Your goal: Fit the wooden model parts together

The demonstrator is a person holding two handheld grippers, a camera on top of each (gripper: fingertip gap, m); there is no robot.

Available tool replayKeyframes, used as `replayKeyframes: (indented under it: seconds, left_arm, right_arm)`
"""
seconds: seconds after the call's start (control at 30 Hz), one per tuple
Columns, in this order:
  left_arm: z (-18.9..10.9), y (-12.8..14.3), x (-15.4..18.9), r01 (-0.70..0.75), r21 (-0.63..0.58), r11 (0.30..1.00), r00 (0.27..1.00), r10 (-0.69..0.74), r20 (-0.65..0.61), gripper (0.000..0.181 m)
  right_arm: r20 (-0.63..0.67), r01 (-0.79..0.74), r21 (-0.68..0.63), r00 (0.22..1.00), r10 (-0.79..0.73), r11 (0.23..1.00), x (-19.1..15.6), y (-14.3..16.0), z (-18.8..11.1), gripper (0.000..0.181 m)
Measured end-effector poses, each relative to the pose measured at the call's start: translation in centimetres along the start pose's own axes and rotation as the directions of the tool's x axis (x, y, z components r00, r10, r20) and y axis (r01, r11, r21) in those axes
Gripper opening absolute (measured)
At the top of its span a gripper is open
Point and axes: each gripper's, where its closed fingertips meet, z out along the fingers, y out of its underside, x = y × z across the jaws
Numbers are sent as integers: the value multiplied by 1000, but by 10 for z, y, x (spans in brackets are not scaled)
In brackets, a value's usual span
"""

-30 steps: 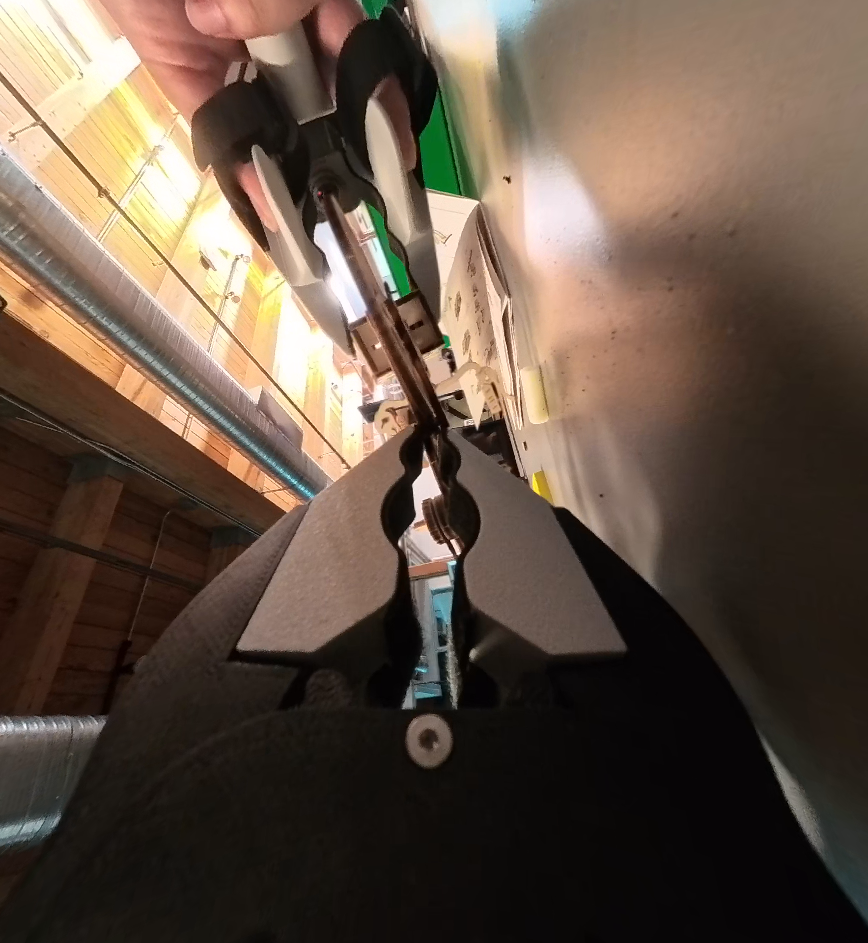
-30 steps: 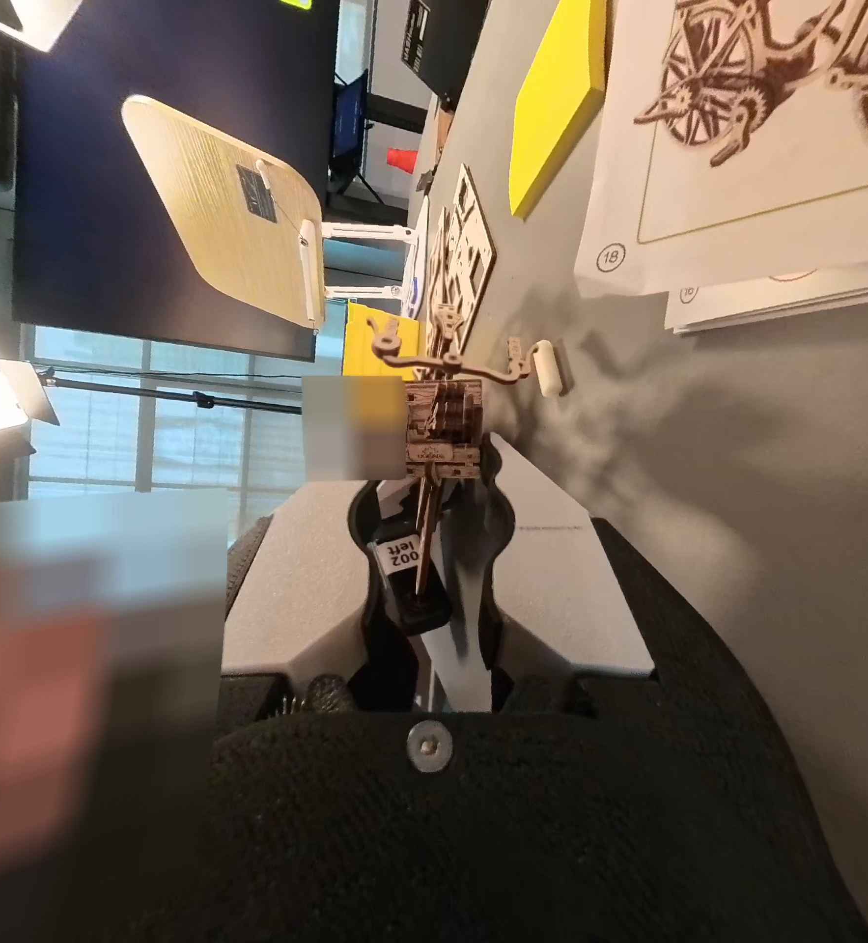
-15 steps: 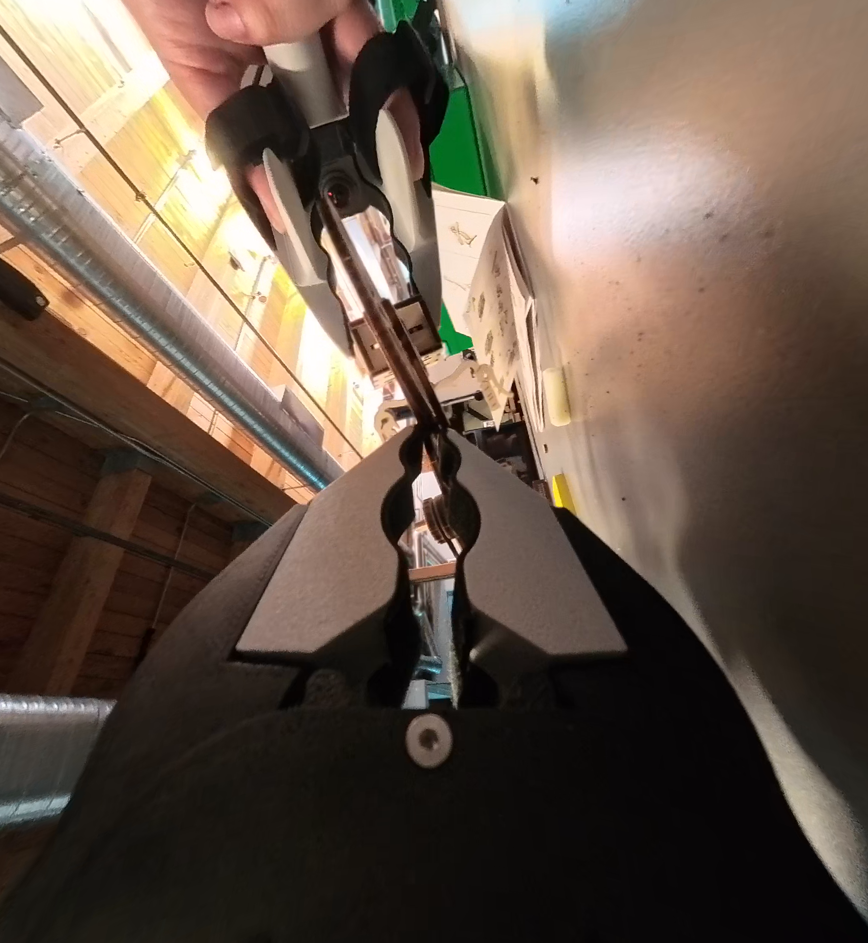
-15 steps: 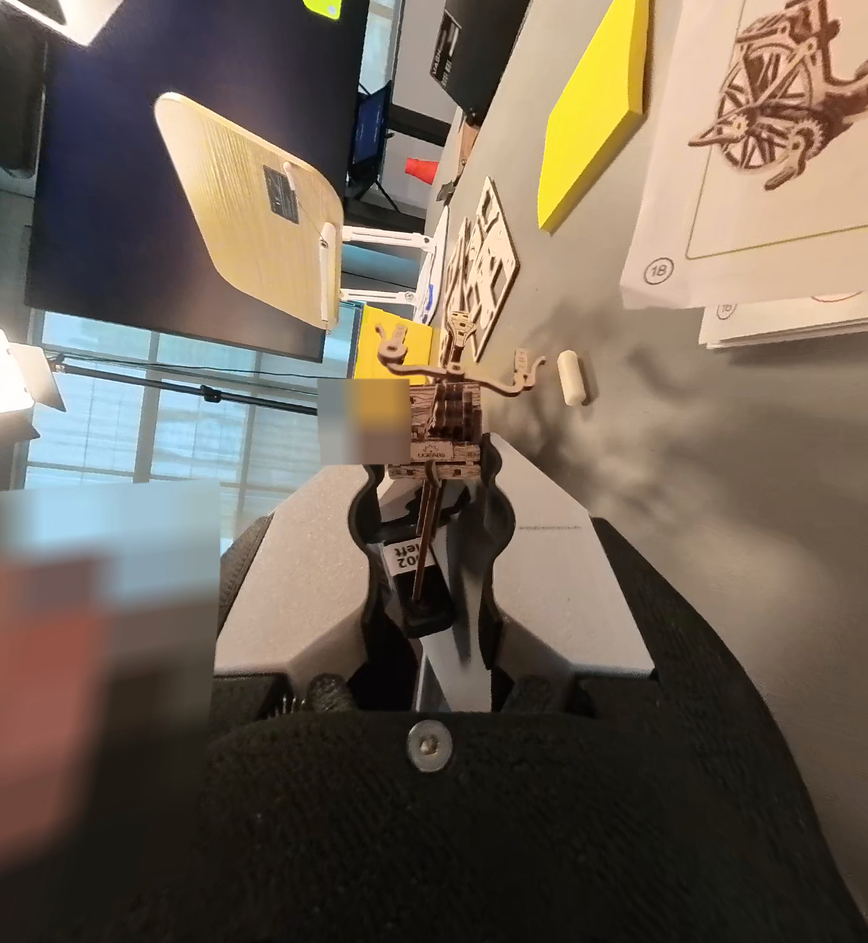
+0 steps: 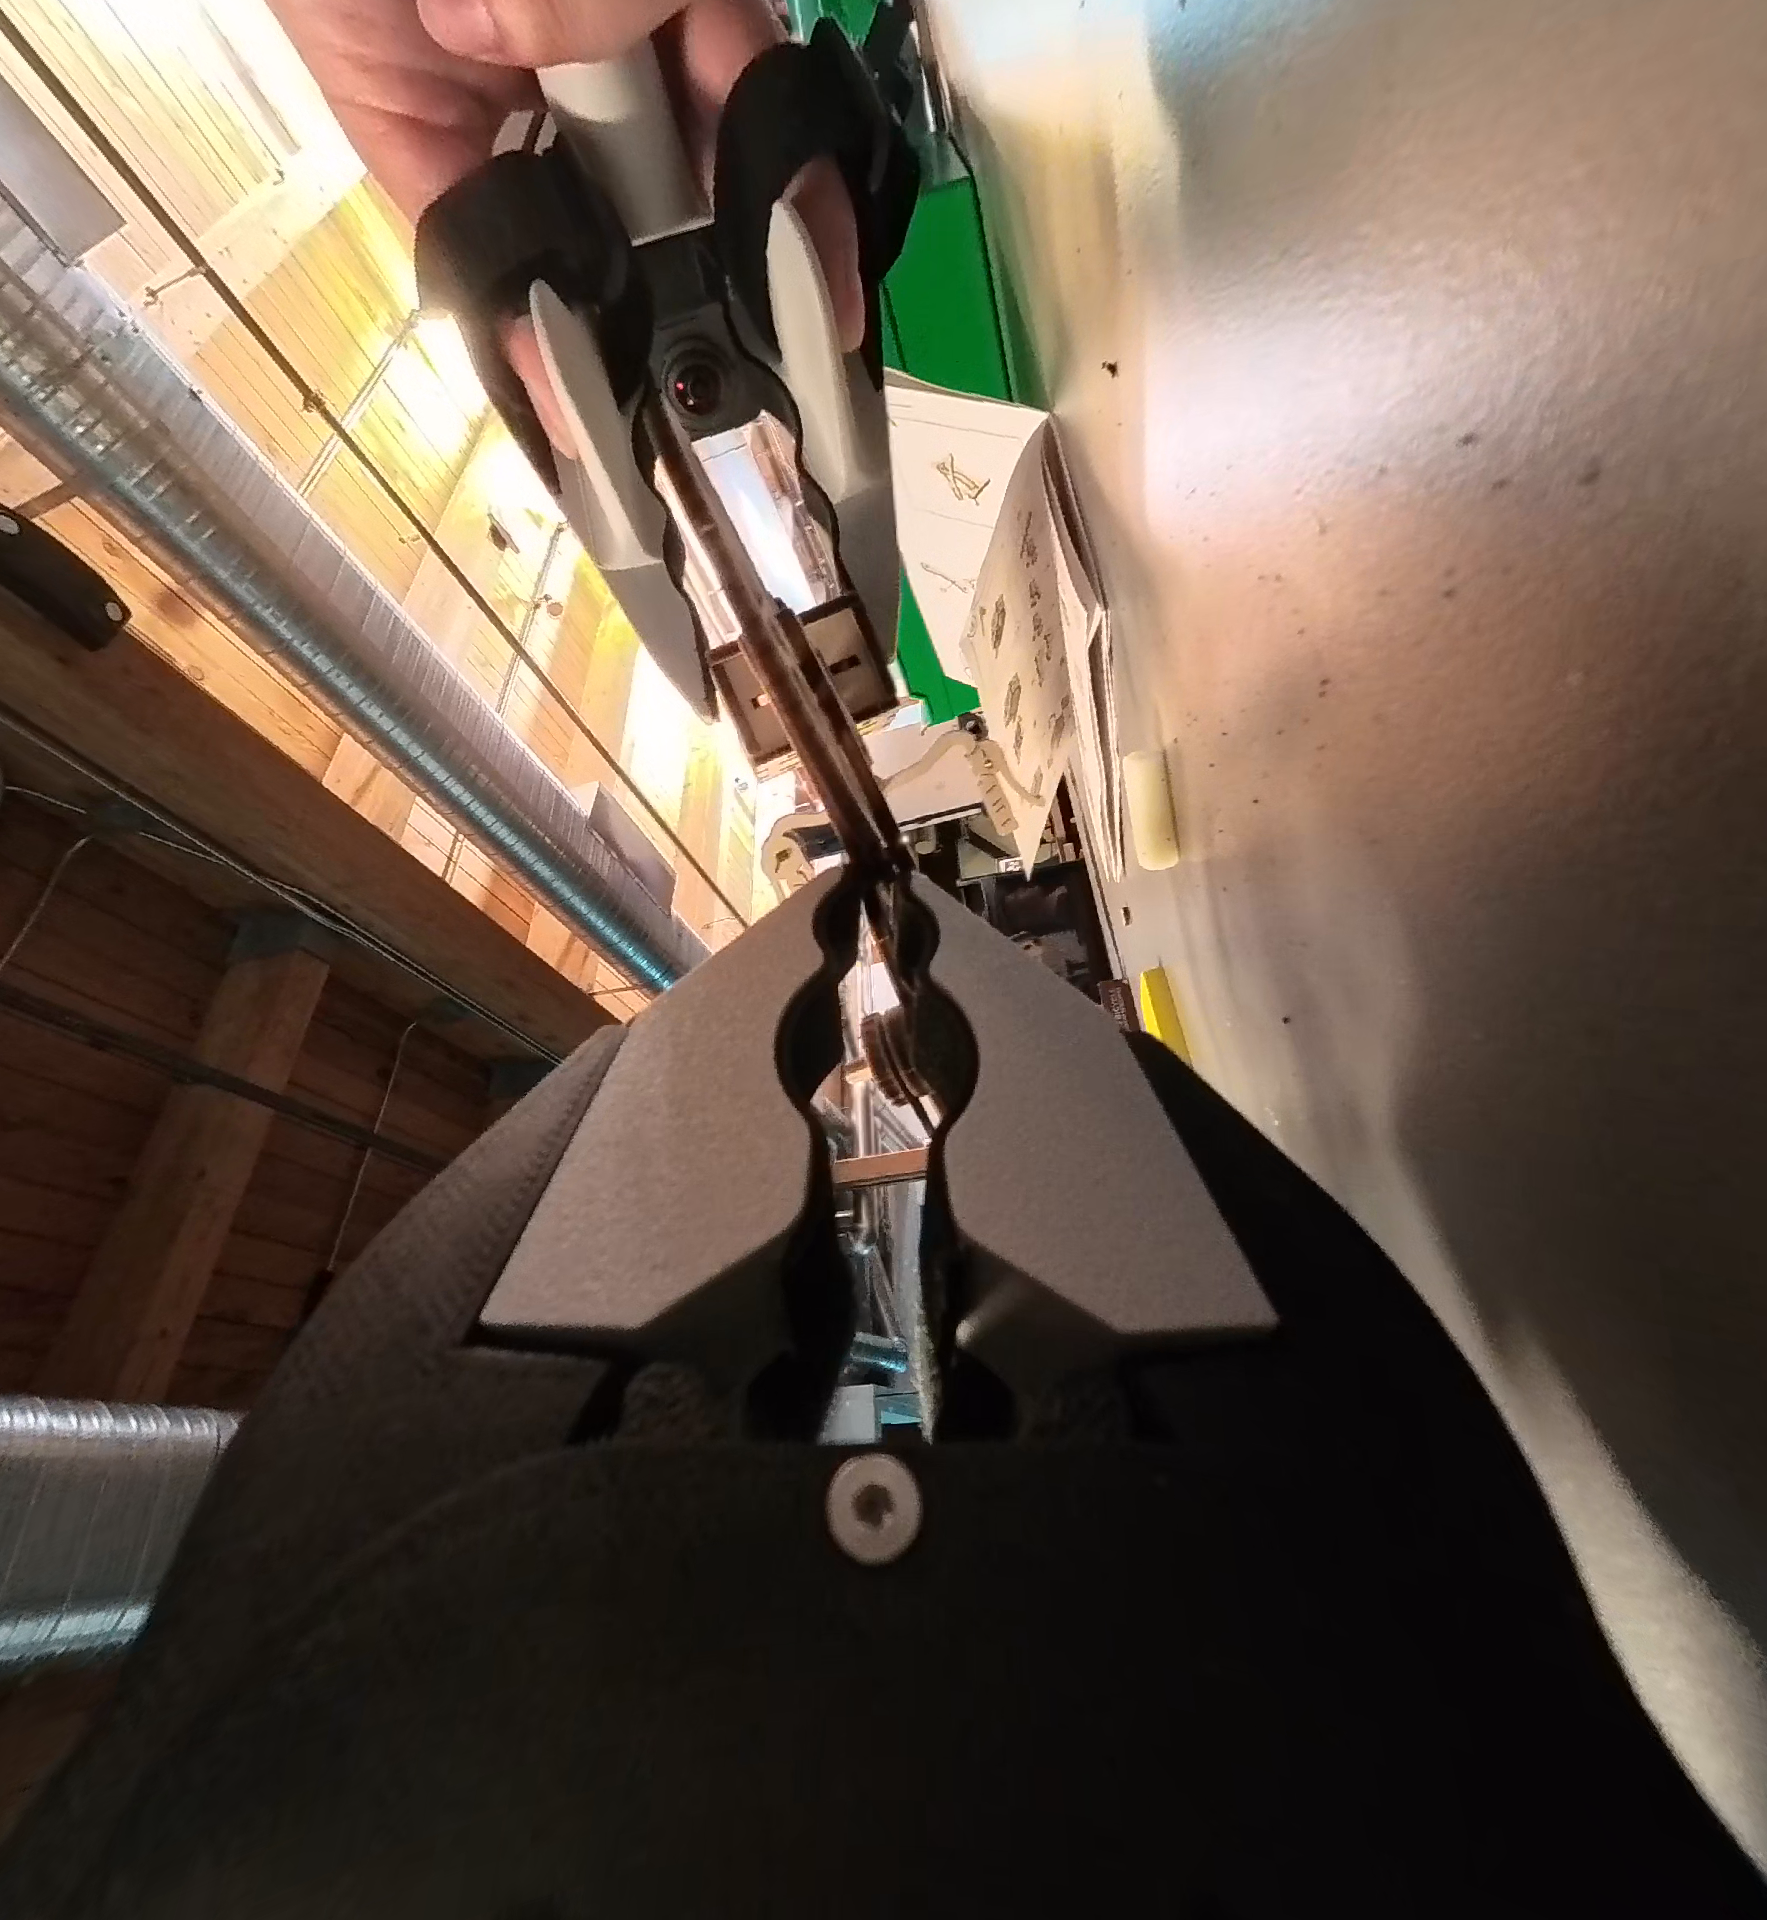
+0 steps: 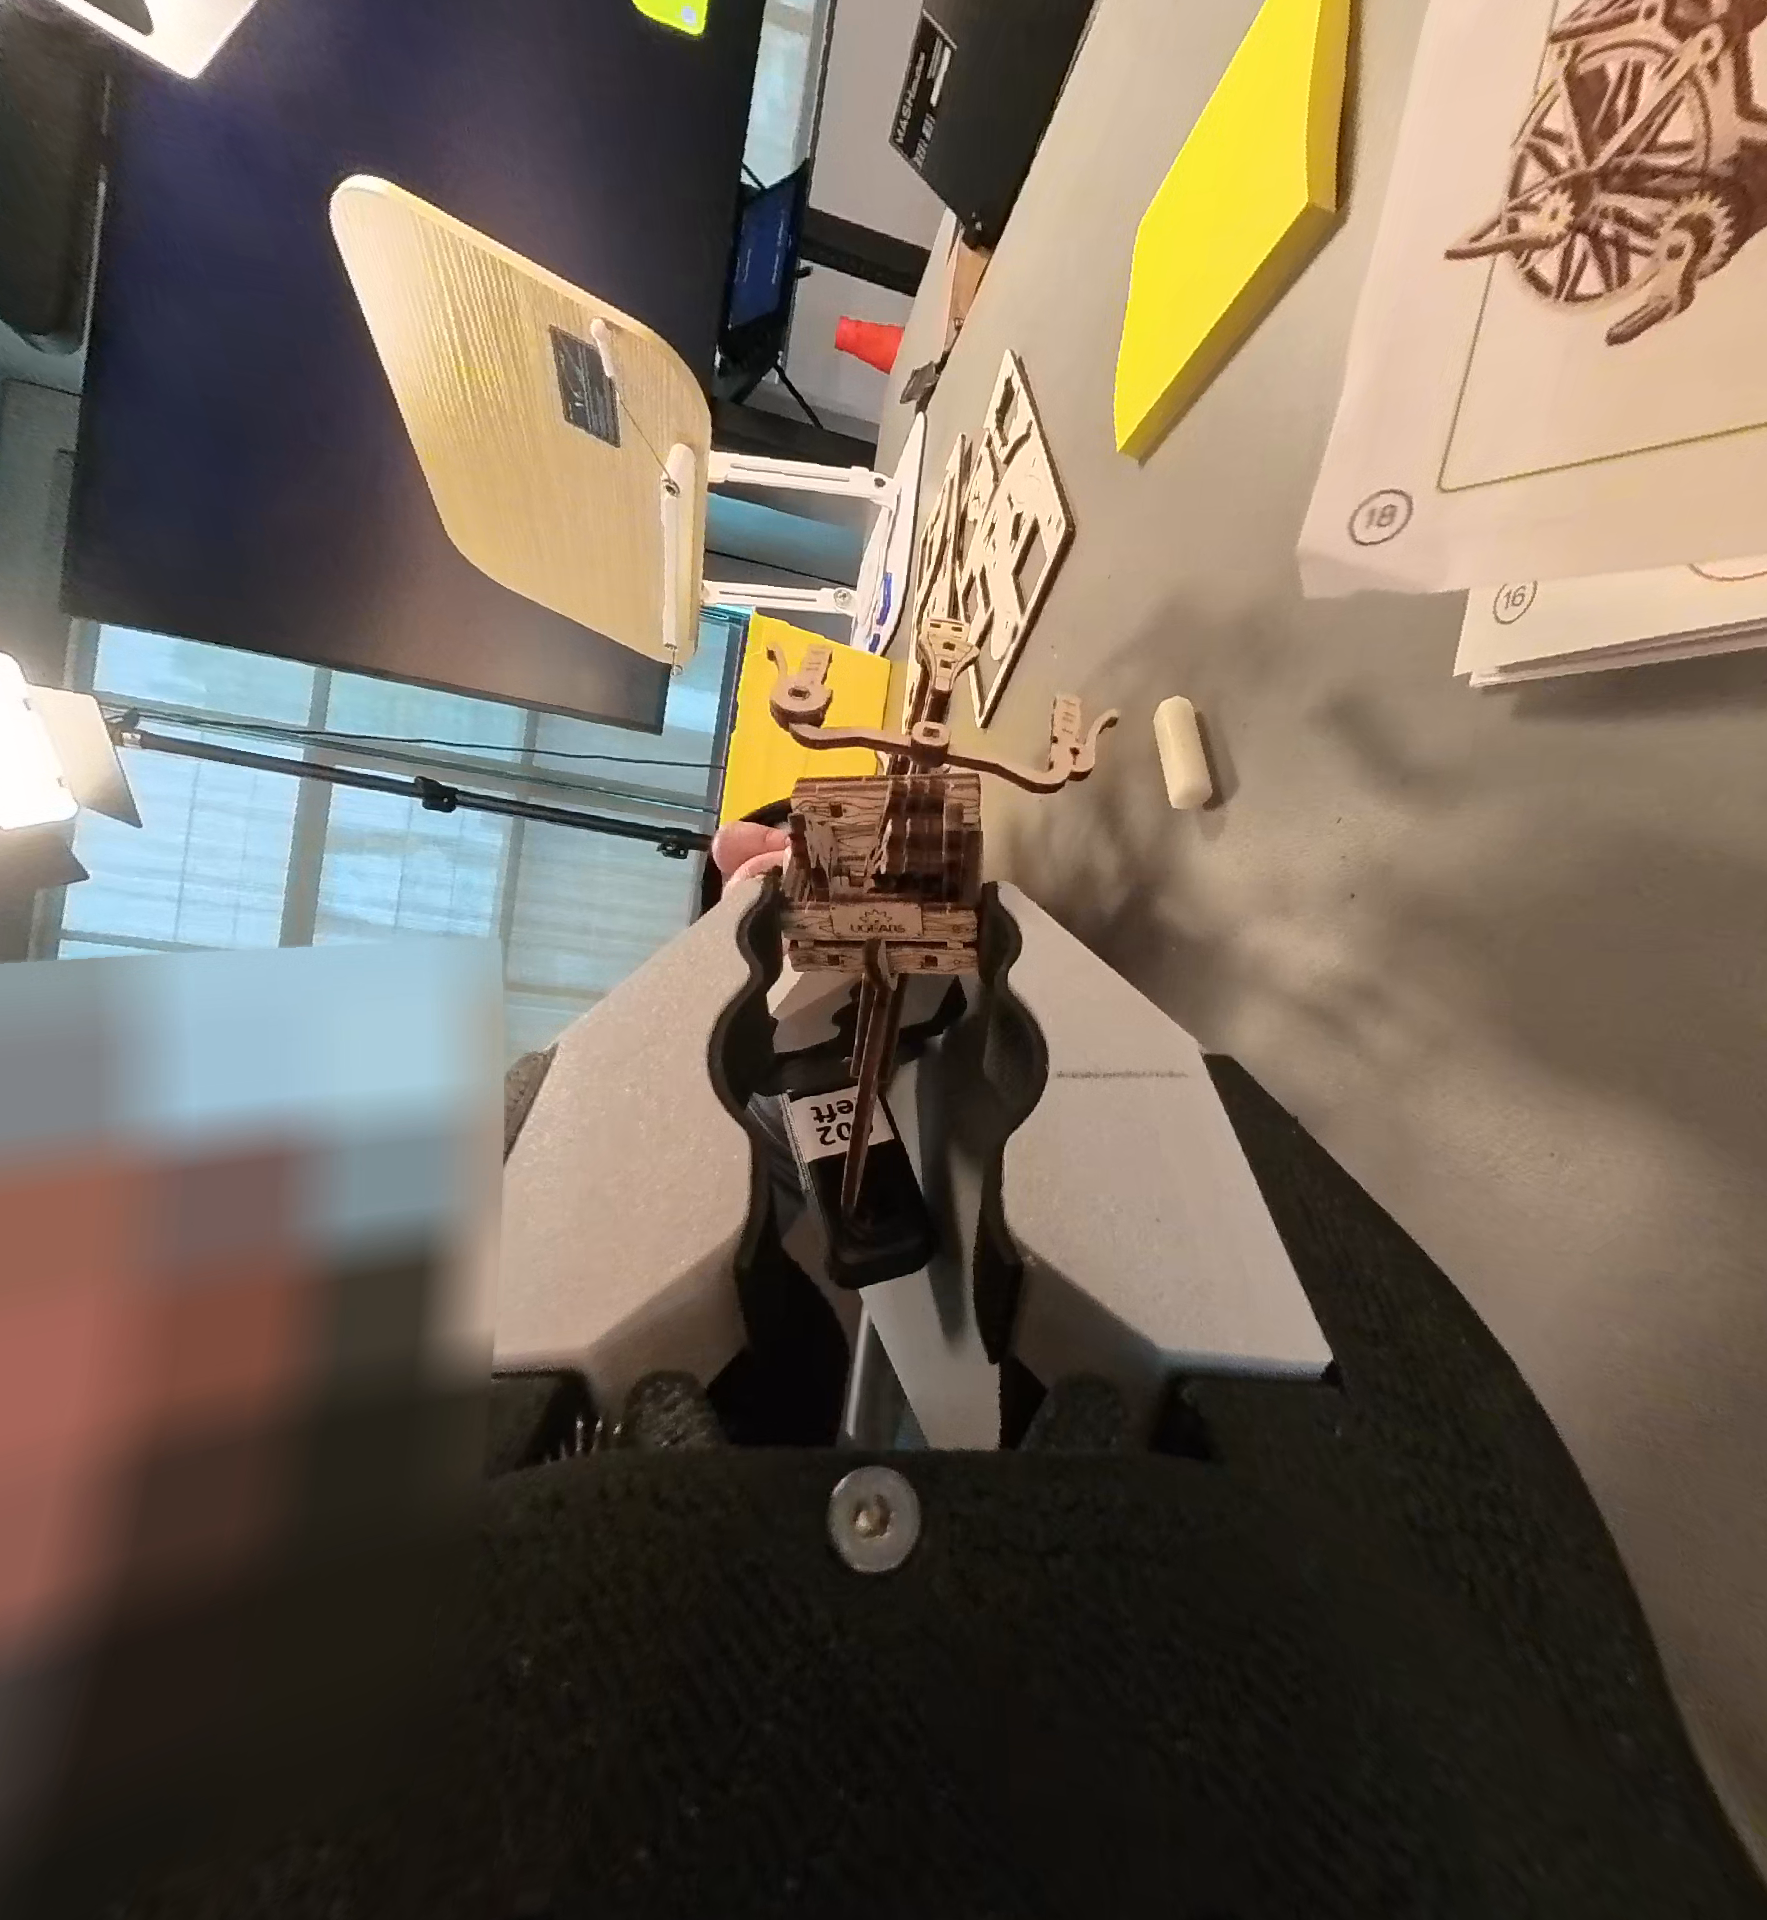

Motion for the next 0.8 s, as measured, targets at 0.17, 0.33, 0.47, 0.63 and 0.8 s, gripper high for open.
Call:
replayKeyframes:
  seconds: [0.17,0.33,0.47,0.63,0.8]
  left_arm:
    - [0,0,0,0,0,1000,1000,0,2,4]
    - [0,0,0,-1,0,1000,1000,1,0,4]
    - [0,0,0,0,1,1000,1000,0,-1,4]
    - [0,0,-1,-1,2,1000,1000,1,7,4]
    - [1,0,0,-2,2,1000,1000,2,3,4]
  right_arm:
    - [0,7,4,1000,-7,1000,-1,-1,0,38]
    - [-4,14,8,1000,-14,1000,0,-1,0,36]
    - [-3,11,7,1000,-11,1000,0,0,0,40]
    - [4,21,34,1000,-21,999,-2,-4,-1,36]
    - [1,15,28,1000,-15,999,-1,-3,-1,36]
